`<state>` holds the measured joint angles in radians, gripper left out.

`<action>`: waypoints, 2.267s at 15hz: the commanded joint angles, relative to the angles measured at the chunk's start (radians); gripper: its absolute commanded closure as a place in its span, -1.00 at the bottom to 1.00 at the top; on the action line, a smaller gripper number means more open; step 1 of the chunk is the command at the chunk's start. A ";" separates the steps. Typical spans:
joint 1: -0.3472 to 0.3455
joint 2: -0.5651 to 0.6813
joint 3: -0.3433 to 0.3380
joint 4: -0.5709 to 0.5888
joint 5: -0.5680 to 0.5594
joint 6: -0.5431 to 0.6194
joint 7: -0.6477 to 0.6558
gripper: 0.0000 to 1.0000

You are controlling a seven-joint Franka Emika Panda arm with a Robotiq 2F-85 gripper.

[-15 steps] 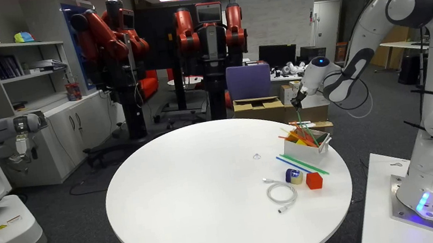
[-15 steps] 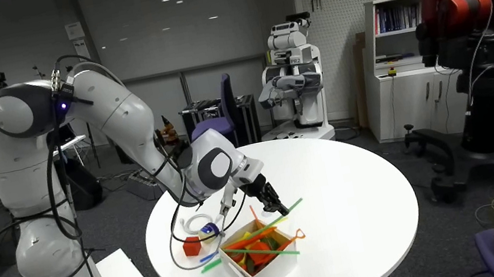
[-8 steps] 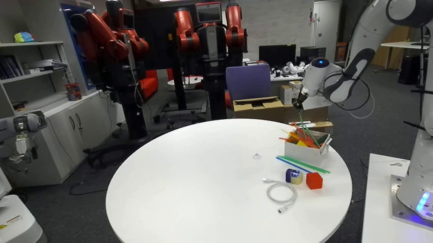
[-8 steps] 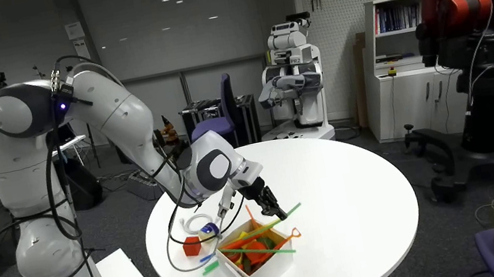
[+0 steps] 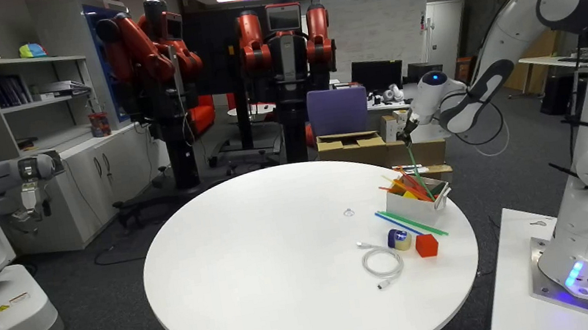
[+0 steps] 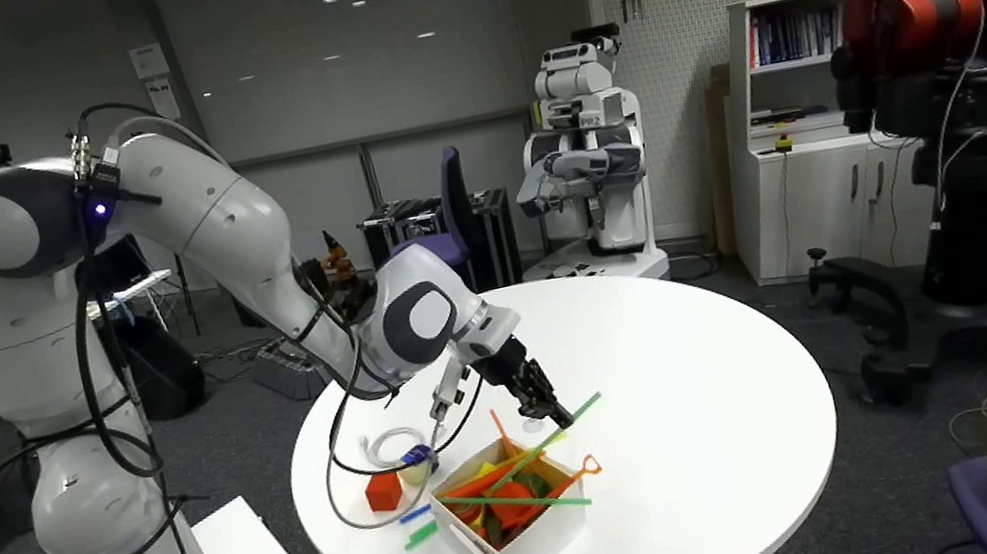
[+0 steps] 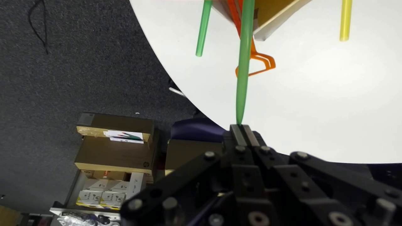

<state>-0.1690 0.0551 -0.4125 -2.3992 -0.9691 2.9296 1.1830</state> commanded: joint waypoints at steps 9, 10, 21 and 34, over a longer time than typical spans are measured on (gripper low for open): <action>-0.013 -0.044 0.109 -0.037 0.129 -0.204 -0.107 0.99; -0.013 -0.042 0.115 -0.037 0.134 -0.206 -0.114 0.99; -0.004 -0.036 0.157 -0.044 0.247 -0.341 -0.222 0.99; 0.000 -0.064 0.183 -0.082 0.371 -0.334 -0.322 -0.98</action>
<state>-0.1595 0.0399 -0.2514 -2.4364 -0.7106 2.5956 0.9737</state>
